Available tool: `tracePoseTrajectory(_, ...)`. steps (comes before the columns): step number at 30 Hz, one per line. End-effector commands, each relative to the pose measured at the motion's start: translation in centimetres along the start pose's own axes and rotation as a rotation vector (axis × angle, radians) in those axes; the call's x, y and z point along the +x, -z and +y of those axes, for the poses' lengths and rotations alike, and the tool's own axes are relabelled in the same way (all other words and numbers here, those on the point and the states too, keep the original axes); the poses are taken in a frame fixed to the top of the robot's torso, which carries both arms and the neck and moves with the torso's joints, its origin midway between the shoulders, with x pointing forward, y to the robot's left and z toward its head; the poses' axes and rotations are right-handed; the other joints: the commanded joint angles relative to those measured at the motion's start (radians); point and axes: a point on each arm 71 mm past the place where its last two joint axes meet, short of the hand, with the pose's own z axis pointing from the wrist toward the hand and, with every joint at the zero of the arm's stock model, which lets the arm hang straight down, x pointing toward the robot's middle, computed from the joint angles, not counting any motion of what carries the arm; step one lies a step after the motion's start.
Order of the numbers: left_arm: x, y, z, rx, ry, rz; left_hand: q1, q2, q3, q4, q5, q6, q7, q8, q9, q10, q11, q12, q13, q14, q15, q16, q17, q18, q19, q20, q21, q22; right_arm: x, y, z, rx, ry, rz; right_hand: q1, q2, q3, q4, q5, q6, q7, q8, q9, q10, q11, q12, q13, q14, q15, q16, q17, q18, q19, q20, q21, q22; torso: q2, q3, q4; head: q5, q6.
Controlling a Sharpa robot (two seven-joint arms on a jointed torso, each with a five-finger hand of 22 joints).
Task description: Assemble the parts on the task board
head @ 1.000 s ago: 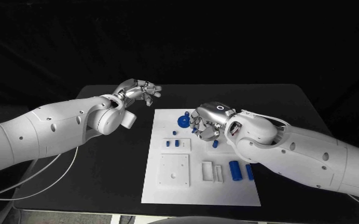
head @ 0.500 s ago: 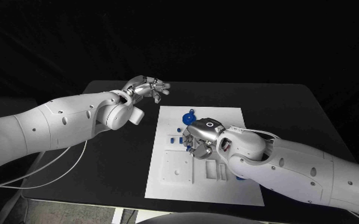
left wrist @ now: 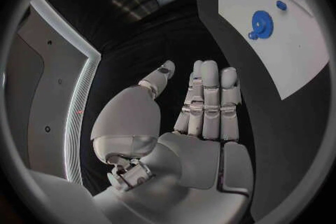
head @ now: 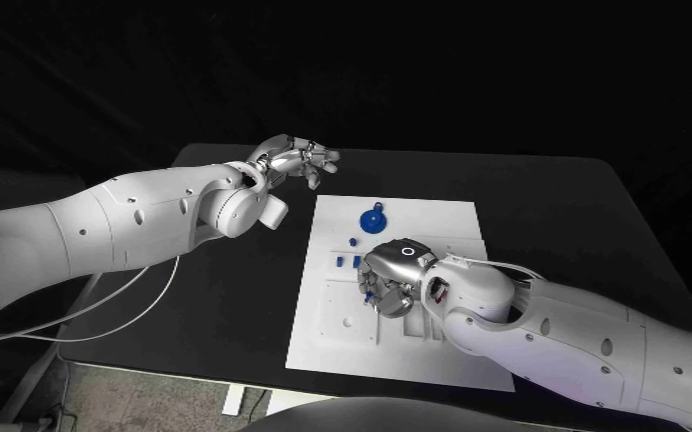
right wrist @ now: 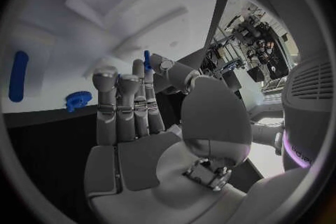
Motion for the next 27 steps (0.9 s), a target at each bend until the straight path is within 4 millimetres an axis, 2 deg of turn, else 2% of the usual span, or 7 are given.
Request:
tracePoseTrajectory(1,0.2,0.0,-0.1,0.005,0.010,0.013,0.003,0.004,0.002,-0.007,0.003,-0.004,-0.002,0.004,-0.001,-0.001,-0.003,0.005,0.001,0.004,-0.005,-0.004,0.001,0.053,0.003,-0.011,-0.004,0.001,0.2,0.0,0.2,-0.011,0.017,0.013,-0.001,0.009,0.000,-0.006,0.006,0.004,0.004,0.002,0.000,0.006,0.002,-0.006,0.001,0.000,-0.005,-0.004,0.001,0.124,0.005,-0.012,0.004,0.014,0.000,0.0003,0.0003,0.003,-0.004)
tracePoseTrajectory(20,0.2,-0.1,-0.1,0.000,0.012,0.021,0.001,0.005,0.001,-0.006,0.003,-0.004,-0.002,0.005,-0.002,-0.002,-0.002,0.005,0.002,0.003,-0.005,-0.004,0.001,0.053,0.003,-0.011,-0.004,0.001,1.0,-0.4,0.0,-0.003,0.037,0.028,-0.001,0.011,-0.001,-0.009,0.008,0.005,0.003,0.002,0.001,0.007,0.001,-0.006,0.003,0.001,-0.005,-0.004,0.002,0.124,0.005,-0.013,0.005,0.015,0.000,-0.0011,0.0014,0.008,-0.010)
tracePoseTrajectory(27,0.2,-0.1,-0.1,-0.002,0.013,0.023,0.001,0.005,0.001,-0.006,0.003,-0.004,-0.001,0.005,-0.002,-0.003,-0.002,0.005,0.002,0.003,-0.005,-0.005,0.002,0.053,0.003,-0.011,-0.005,0.002,1.3,-0.4,0.2,-0.008,0.038,0.041,-0.002,0.011,-0.002,-0.010,0.008,0.004,0.004,0.002,0.001,0.006,0.001,-0.007,0.003,0.001,-0.005,-0.004,0.002,0.124,0.005,-0.013,0.006,0.016,0.000,-0.0022,0.0011,0.008,-0.009)
